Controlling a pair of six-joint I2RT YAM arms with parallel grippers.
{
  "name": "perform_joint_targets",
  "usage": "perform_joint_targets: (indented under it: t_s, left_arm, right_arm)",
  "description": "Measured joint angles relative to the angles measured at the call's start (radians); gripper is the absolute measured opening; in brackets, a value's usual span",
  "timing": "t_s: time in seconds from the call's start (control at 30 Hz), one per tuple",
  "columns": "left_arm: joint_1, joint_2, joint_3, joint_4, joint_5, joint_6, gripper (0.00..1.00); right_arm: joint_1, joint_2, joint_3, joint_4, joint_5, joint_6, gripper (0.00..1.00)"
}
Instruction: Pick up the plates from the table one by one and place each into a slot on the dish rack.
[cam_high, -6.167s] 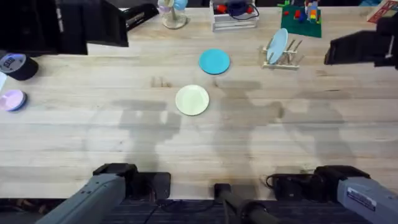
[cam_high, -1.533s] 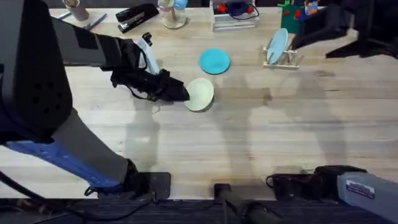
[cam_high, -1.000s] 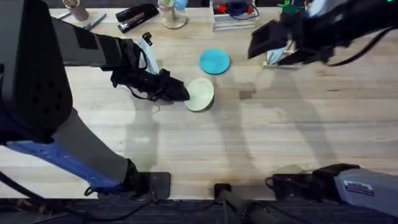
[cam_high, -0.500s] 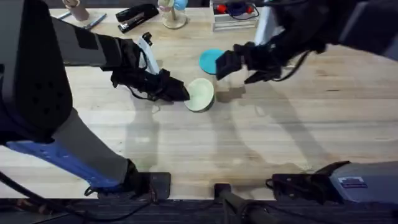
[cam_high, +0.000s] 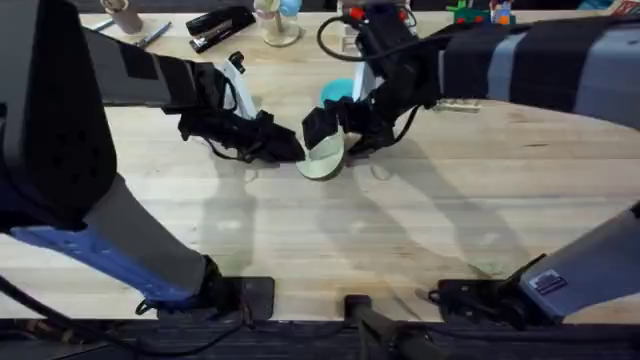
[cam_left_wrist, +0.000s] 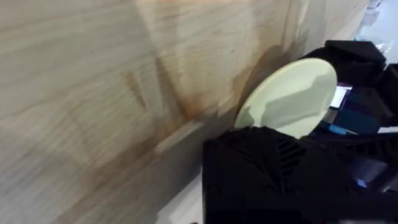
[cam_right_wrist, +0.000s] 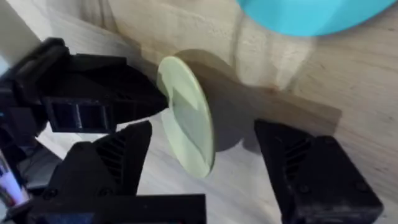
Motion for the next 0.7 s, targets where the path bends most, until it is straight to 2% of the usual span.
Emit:
perform_joint_targets:
  t_s: [0.27, 0.33, 0.43, 0.6, 0.63, 0.67, 0.7]
  left_arm:
    - [0.000, 0.000, 0.000, 0.000, 0.000, 0.000, 0.042]
    - [0.000, 0.000, 0.000, 0.000, 0.000, 0.000, 0.041]
    - [0.000, 0.000, 0.000, 0.000, 0.000, 0.000, 0.042]
    - [0.000, 0.000, 0.000, 0.000, 0.000, 0.000, 0.042]
    - [0.000, 0.000, 0.000, 0.000, 0.000, 0.000, 0.042]
    - [0.001, 0.000, 0.000, -0.001, 0.001, 0.000, 0.042]
    - [0.005, 0.000, 0.000, -0.002, 0.006, 0.000, 0.041]
  right_arm:
    - [0.012, 0.003, 0.000, 0.017, -0.003, 0.010, 0.993]
    - [0.014, 0.003, 0.000, 0.018, -0.003, 0.009, 0.953]
    - [0.016, 0.014, 0.000, 0.020, -0.003, 0.010, 0.801]
    - [0.020, 0.022, 0.000, 0.020, -0.007, 0.013, 0.603]
    - [0.024, 0.028, 0.000, 0.020, -0.014, 0.015, 0.272]
    - [0.022, 0.027, 0.000, 0.018, -0.034, 0.018, 0.133]
    - [0.014, 0.017, 0.000, 0.027, -0.061, 0.024, 0.069]
